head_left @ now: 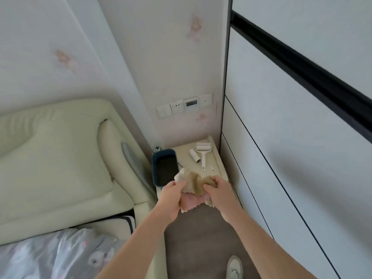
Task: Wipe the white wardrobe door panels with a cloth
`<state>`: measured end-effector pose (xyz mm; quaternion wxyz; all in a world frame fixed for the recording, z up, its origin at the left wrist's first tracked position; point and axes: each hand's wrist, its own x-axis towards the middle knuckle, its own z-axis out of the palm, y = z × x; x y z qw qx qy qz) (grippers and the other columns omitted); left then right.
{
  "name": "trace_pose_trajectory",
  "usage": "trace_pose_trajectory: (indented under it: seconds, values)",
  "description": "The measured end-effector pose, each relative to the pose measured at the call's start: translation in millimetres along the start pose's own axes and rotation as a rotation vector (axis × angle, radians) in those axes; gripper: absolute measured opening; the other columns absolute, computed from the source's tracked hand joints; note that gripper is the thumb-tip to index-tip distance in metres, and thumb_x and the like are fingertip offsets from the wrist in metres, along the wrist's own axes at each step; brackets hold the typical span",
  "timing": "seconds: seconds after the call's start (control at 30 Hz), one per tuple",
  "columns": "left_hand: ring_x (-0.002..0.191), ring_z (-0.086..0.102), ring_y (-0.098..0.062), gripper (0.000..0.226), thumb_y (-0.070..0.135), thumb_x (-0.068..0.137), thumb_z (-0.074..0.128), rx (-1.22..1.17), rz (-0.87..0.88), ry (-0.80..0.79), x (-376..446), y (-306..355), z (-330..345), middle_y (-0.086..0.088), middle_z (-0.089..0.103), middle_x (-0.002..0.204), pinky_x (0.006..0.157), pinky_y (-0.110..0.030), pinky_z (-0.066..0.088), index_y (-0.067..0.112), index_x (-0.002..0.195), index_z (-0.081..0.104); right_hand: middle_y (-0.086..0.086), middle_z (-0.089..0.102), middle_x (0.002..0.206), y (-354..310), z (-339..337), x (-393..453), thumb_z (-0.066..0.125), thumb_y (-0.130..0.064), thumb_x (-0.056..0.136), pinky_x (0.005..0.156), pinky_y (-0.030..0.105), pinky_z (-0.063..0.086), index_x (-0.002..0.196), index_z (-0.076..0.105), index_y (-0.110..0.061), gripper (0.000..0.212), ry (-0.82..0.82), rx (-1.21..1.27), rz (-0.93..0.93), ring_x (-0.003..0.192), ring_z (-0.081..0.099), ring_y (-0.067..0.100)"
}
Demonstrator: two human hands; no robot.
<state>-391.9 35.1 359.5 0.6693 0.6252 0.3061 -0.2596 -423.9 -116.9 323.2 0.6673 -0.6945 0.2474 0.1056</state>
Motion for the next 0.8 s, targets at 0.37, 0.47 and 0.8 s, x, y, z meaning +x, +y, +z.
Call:
trace_pose_trajectory:
  seconds: [0.37, 0.47, 0.8]
  values:
    - [0.102, 0.065, -0.031, 0.017, 0.020, 0.104, 0.050, 0.001, -0.119, 0.260, 180, 67, -63, -0.009, 0.066, 0.108, 0.092, -0.053, 0.057, 0.017, 0.118, 0.058, 0.004, 0.066, 0.091, -29, 108, 185, 0.053, -0.003, 0.099, 0.056, 0.011, 0.043, 0.092, 0.066, -0.020, 0.022, -0.151, -0.147, 0.203, 0.079, 0.059, 0.010]
    - [0.102, 0.065, -0.028, 0.025, 0.021, 0.105, 0.049, 0.038, -0.164, 0.256, 225, 80, -73, -0.007, 0.066, 0.114, 0.095, -0.048, 0.056, 0.017, 0.129, 0.056, 0.009, 0.070, 0.096, -31, 132, 225, 0.053, -0.005, 0.099, 0.067, 0.021, 0.049, 0.095, 0.069, -0.017, 0.020, -0.117, -0.174, 0.280, 0.086, 0.063, 0.017]
    - [0.103, 0.060, -0.025, 0.030, 0.027, 0.103, 0.046, 0.101, -0.238, 0.144, 328, 117, -108, -0.008, 0.063, 0.117, 0.087, -0.035, 0.048, 0.013, 0.128, 0.055, 0.004, 0.054, 0.102, -29, 151, 310, 0.044, -0.015, 0.103, 0.083, 0.038, 0.041, 0.104, 0.063, -0.017, 0.018, -0.001, -0.180, 0.449, 0.092, 0.051, 0.023]
